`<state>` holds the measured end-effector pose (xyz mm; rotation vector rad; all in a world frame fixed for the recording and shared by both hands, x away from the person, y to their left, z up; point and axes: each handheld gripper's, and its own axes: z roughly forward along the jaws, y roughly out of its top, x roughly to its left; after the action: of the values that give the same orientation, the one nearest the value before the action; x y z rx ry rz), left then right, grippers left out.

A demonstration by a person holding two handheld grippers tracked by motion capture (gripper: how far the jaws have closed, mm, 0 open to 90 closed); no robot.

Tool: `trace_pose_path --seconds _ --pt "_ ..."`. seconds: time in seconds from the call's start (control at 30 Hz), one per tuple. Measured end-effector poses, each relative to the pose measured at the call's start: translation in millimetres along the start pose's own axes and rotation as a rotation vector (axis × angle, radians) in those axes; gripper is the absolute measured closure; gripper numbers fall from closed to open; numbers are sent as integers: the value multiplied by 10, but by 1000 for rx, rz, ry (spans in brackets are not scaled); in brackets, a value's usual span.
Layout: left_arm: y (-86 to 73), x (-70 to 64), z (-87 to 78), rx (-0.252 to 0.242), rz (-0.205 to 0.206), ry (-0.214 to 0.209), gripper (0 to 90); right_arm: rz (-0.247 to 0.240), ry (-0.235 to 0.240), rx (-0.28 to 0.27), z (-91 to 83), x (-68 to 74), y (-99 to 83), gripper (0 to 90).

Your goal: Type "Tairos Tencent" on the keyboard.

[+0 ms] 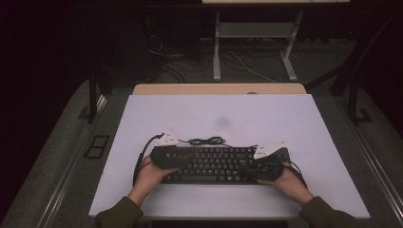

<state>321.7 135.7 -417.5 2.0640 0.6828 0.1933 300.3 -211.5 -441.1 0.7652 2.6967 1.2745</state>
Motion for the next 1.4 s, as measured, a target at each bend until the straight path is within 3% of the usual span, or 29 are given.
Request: trace_pose_path --seconds 0.33,0.57,0.87,1.1,1.4 --pt "-71 -1 -122 -26 1 -2 305 1 -2 0 -2 -3 0 891" --pt "-114 -8 -174 -36 -9 16 171 0 -2 1 -2 -2 1 891" --pt "-140 -15 -188 -31 -11 18 165 -2 -13 -4 -13 1 14 890" --pt "-151 -13 -206 -42 -14 19 165 6 -13 -41 -79 -1 45 885" --pt "-158 -14 -211 -48 -14 15 165 24 9 -72 -94 1 97 744"
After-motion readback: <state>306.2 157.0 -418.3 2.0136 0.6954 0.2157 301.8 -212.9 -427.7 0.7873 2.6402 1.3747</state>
